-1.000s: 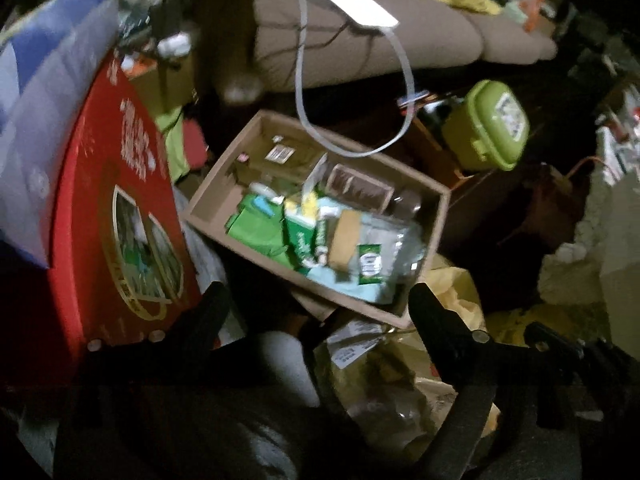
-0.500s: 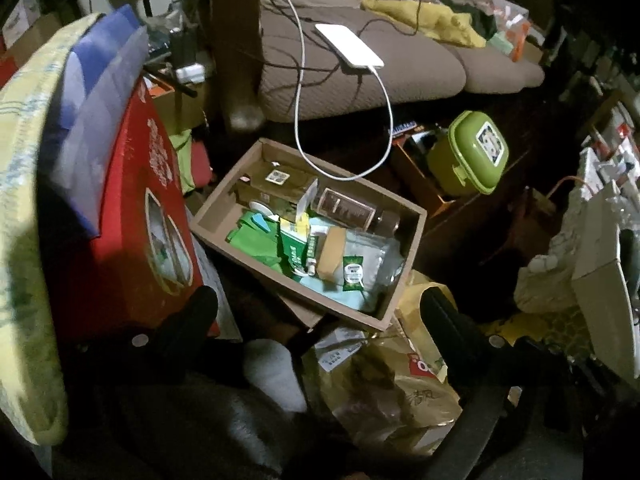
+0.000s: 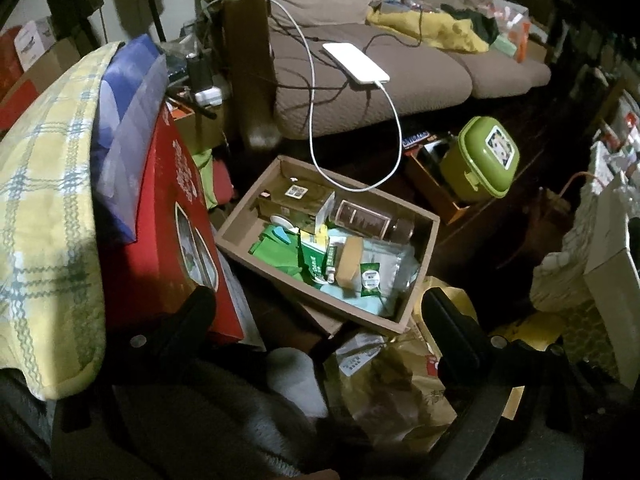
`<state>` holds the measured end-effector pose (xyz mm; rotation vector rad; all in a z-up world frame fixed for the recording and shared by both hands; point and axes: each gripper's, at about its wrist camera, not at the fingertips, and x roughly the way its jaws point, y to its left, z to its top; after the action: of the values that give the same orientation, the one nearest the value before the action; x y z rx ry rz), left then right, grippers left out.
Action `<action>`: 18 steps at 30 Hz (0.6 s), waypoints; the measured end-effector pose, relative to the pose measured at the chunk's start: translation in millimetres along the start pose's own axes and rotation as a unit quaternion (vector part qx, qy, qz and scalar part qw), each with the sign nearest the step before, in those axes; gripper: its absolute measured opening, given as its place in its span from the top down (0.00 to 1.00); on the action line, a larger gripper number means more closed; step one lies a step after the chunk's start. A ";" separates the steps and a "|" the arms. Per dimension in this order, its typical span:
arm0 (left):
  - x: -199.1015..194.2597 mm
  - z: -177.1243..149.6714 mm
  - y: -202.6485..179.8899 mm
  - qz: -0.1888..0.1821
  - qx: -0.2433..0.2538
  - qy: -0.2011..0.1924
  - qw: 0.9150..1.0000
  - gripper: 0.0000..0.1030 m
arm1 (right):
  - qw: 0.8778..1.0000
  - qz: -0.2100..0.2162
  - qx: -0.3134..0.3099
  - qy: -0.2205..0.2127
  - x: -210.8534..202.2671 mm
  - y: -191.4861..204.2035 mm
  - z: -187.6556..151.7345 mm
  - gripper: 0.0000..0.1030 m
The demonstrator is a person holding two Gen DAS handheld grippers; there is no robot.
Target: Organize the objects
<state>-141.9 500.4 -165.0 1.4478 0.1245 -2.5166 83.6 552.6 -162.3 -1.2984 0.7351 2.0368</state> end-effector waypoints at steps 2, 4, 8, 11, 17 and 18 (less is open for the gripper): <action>0.8 -0.7 1.5 0.000 -0.002 0.004 1.000 0.00 | 1.000 0.001 -0.001 0.002 1.0 1.1 -1.4 0.38; 0.6 -0.1 2.1 0.000 -0.002 0.004 1.000 0.00 | 1.000 0.000 0.000 0.003 1.8 0.9 -2.3 0.38; 2.1 0.5 2.1 0.003 0.001 0.009 1.000 0.00 | 1.000 0.000 0.002 0.004 2.4 0.6 -1.9 0.38; 2.6 1.1 2.9 0.004 0.000 0.010 1.000 0.00 | 1.000 0.002 0.007 0.007 4.2 -0.9 -1.7 0.38; 2.8 1.2 3.4 0.005 0.002 0.011 1.000 0.00 | 1.000 0.008 0.013 0.009 5.5 -2.6 -2.2 0.38; 2.7 1.5 3.4 0.006 0.002 0.012 1.000 0.00 | 1.000 0.008 0.013 0.009 5.5 -2.6 -2.2 0.38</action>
<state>-143.6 496.4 -166.4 1.4760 0.1146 -2.4932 85.0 553.8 -168.5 -1.3024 0.7804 2.0237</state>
